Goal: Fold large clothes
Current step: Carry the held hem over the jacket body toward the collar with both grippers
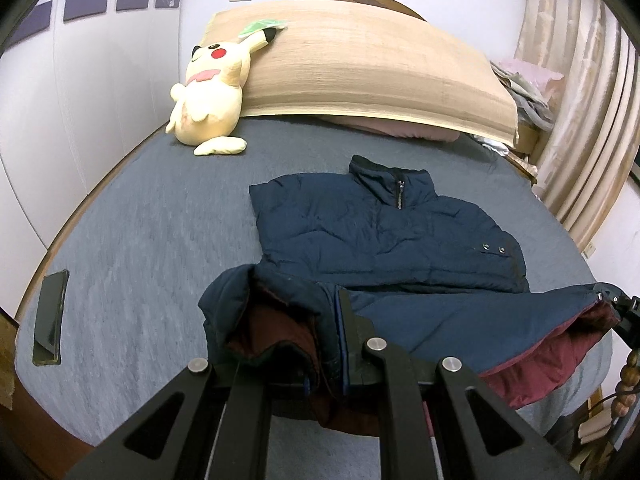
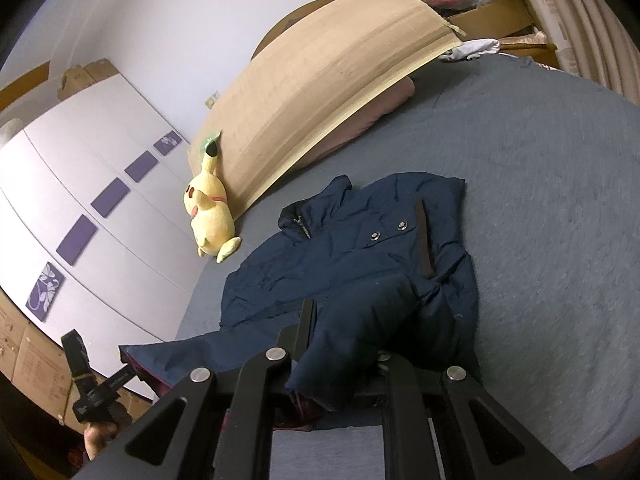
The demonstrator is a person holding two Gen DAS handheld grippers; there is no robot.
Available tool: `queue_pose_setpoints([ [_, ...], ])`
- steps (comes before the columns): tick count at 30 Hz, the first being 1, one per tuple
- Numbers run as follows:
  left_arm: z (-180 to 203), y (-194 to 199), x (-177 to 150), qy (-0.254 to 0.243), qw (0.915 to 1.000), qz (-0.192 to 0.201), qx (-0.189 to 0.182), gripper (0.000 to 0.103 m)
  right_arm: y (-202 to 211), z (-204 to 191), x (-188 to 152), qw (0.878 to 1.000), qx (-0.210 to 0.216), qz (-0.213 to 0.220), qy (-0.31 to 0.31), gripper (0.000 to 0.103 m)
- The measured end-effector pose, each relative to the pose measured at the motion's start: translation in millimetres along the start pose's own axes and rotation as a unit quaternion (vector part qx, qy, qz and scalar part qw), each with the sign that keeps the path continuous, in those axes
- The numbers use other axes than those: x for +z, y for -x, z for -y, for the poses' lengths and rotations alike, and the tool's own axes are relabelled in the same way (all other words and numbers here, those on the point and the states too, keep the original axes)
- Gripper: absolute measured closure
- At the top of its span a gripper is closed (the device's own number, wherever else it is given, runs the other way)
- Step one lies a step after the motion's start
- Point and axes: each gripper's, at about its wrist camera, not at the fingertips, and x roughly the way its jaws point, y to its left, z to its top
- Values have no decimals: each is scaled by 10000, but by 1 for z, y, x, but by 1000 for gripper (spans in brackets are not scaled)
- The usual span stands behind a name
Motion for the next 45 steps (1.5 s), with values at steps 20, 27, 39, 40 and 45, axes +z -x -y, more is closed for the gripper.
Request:
queue_pose_setpoints([
  [20, 6, -17, 10, -119, 9997, -78, 193, 92, -13, -4, 9, 9995, -203, -125, 200, 91],
  [27, 7, -27, 15, -156, 9994, -131, 268, 92, -21, -6, 11, 9990, -314, -184, 250, 91],
  [39, 11, -42, 20, -196, 9991, -184, 338, 92, -31, -4, 18, 9982, -456, -258, 284, 91],
  [40, 11, -42, 20, -198, 9990, -188, 343, 92, -32, -4, 17, 9982, -460, -259, 281, 91],
  [45, 12, -47, 22, -212, 9989, -205, 367, 92, -35, -4, 19, 9981, -484, -278, 274, 91],
])
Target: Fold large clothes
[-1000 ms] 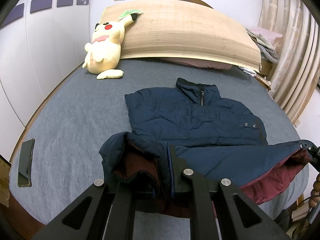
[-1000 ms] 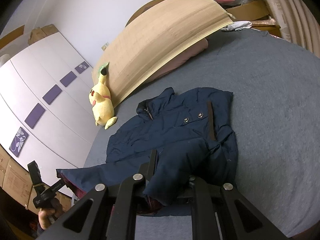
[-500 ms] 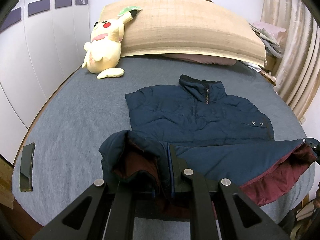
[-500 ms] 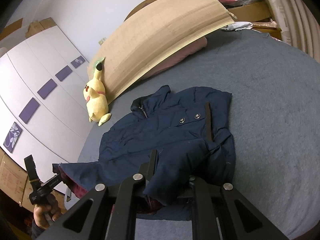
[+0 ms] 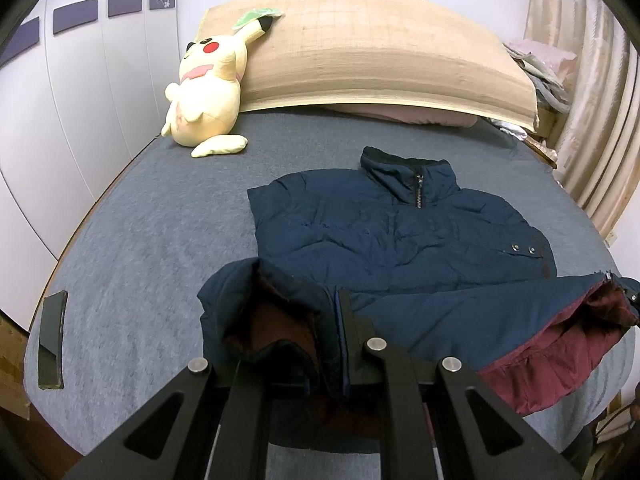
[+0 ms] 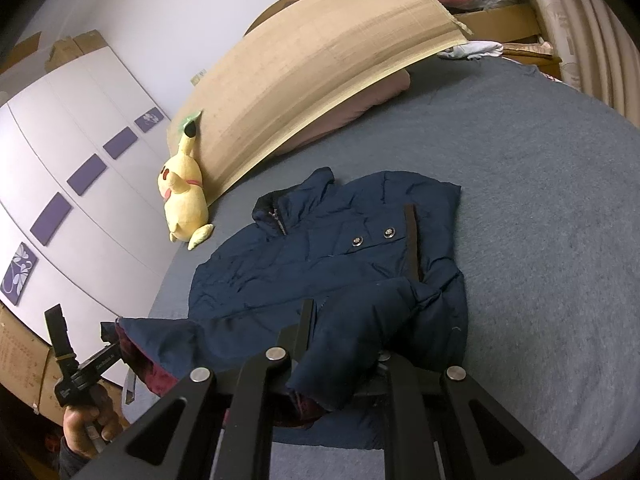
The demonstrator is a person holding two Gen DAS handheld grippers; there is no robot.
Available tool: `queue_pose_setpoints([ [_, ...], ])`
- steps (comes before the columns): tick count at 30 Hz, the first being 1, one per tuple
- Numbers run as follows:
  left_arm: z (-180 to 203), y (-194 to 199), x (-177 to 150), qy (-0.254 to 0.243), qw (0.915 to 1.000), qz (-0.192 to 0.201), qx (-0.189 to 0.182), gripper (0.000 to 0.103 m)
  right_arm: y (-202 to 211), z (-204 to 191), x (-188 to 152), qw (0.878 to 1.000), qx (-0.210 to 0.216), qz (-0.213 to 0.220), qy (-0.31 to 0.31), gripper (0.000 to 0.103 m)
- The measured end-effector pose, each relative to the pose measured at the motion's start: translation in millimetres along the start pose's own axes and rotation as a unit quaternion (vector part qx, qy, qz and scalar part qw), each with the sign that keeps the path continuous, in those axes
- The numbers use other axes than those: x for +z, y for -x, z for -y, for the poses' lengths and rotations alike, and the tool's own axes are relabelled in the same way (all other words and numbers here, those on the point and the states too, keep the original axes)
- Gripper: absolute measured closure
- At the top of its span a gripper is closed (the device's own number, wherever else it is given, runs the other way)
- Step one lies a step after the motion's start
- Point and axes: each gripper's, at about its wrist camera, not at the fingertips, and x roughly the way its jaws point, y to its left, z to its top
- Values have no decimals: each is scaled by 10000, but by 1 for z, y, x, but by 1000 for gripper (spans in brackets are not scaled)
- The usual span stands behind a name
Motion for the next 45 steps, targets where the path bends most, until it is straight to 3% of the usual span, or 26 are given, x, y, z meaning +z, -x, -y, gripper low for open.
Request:
queue_pose_setpoints([
  [45, 5, -39, 20, -19, 9997, -217, 119, 92, -30, 4, 17, 9997, -169, -180, -20, 91],
])
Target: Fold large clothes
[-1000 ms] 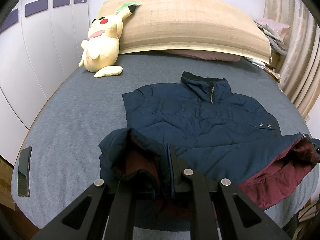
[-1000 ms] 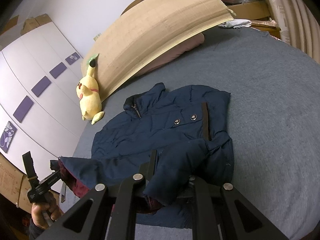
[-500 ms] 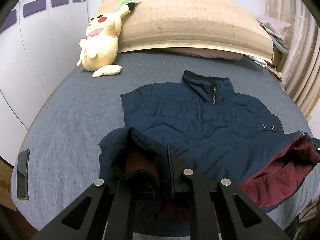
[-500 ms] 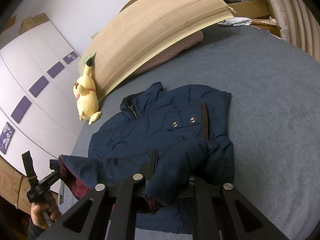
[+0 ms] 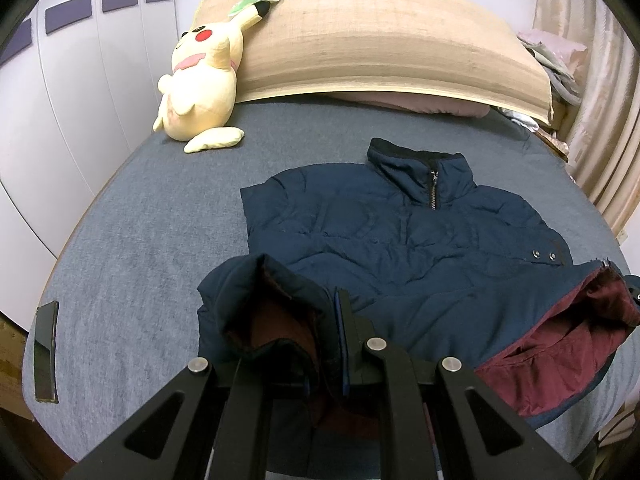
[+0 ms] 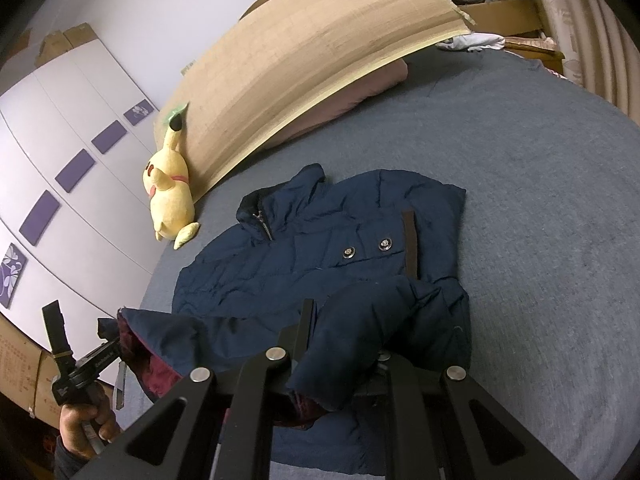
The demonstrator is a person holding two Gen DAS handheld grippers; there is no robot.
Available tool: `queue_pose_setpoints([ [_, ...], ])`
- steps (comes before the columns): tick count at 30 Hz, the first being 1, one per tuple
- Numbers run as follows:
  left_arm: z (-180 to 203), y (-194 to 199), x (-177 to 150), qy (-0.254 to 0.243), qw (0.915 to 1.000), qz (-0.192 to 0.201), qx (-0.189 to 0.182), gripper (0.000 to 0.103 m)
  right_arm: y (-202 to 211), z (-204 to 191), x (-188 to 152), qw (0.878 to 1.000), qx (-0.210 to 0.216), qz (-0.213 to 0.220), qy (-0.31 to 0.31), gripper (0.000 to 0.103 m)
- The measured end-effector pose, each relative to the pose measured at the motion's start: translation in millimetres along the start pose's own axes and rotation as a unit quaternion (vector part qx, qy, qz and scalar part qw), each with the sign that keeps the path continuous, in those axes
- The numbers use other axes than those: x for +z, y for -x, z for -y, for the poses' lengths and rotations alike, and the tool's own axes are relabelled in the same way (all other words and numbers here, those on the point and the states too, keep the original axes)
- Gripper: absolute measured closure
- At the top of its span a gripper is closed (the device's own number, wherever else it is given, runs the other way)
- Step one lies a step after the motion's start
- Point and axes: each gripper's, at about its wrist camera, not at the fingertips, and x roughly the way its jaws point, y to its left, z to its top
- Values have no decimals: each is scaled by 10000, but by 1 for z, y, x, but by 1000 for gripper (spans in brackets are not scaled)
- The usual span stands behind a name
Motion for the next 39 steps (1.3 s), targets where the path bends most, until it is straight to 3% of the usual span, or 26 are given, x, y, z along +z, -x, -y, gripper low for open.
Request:
queue_pose_setpoints([
  [16, -2, -5, 4, 21, 10000, -1, -50, 92, -3, -2, 4, 10000, -72, -31, 20, 91],
  [39, -8, -2, 34, 120, 9997, 217, -28, 92, -2, -18, 41, 9996, 64, 252, 106, 91],
])
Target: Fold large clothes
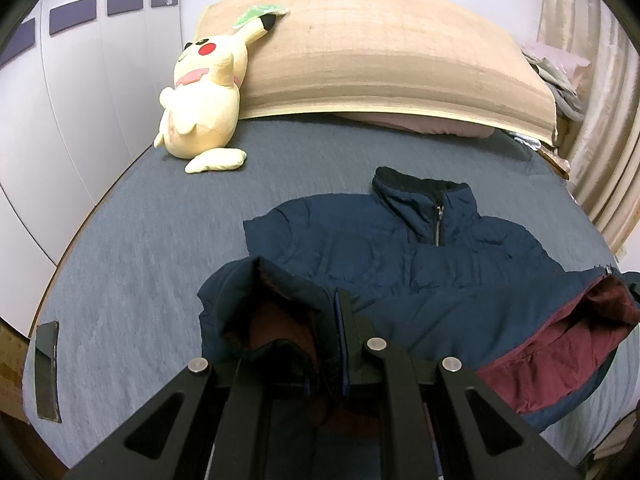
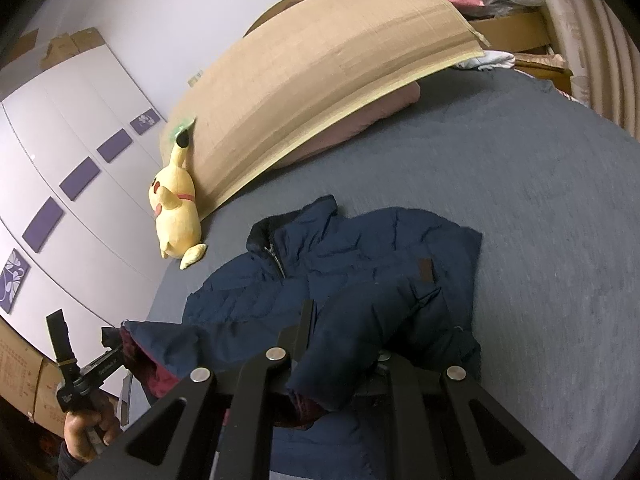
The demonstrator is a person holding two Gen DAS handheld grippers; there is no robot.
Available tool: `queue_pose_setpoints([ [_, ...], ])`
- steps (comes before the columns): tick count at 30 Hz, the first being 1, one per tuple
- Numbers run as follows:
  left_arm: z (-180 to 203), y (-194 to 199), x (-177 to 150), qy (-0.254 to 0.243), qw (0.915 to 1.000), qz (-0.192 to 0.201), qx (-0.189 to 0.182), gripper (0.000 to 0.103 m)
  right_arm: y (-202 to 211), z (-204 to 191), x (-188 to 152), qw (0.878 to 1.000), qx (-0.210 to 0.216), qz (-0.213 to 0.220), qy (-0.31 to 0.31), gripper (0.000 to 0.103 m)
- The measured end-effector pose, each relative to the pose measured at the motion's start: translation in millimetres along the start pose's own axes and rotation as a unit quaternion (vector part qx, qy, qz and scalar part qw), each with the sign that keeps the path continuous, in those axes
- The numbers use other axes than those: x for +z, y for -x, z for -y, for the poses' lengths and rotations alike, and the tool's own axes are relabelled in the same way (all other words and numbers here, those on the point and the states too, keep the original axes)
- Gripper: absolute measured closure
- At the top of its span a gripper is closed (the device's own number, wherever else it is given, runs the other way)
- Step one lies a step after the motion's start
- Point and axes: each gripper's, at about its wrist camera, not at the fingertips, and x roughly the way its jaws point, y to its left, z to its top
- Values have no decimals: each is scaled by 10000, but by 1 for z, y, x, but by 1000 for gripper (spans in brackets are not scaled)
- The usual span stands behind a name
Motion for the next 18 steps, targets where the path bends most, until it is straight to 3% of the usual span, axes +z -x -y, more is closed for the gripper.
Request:
queue_pose_setpoints([
  [18, -5, 12, 24, 47, 9997, 248, -13, 92, 11, -24, 30, 9994, 52, 252, 247, 91],
])
